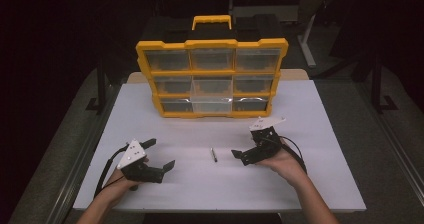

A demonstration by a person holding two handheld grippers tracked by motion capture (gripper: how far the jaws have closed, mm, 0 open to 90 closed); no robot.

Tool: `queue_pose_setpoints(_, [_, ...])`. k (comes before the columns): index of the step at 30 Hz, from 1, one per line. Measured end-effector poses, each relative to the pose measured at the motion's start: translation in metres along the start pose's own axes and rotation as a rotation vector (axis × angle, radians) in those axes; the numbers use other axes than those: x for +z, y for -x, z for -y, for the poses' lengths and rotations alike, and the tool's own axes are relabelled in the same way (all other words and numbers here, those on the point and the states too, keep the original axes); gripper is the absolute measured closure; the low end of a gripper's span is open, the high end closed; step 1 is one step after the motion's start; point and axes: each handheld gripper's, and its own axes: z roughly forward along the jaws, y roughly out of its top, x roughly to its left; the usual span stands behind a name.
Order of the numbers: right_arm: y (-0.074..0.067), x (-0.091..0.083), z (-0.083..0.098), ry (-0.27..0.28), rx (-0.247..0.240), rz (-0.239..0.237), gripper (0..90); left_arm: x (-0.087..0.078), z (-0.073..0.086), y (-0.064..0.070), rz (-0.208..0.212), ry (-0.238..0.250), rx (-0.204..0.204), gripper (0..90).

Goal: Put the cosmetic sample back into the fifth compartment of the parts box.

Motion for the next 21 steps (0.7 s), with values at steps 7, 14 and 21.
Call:
queue_pose_setpoints(7, [0.002, 0.008, -0.008, -0.006, 0.003, 0.005, 0.0, 0.000, 0.001, 0.000, 0.004, -0.008, 0.001, 0.3])
queue_pose_setpoints(14, [0.001, 0.016, -0.016, -0.013, 0.010, -0.021, 0.0, 0.001, 0.001, 0.001, 0.008, -0.005, -0.001, 0.4])
queue_pose_setpoints(21, [0.000, 0.020, -0.019, -0.016, 0.013, -0.057, 0.0, 0.000, 0.000, 0.001, 0.007, -0.008, 0.006, 0.4])
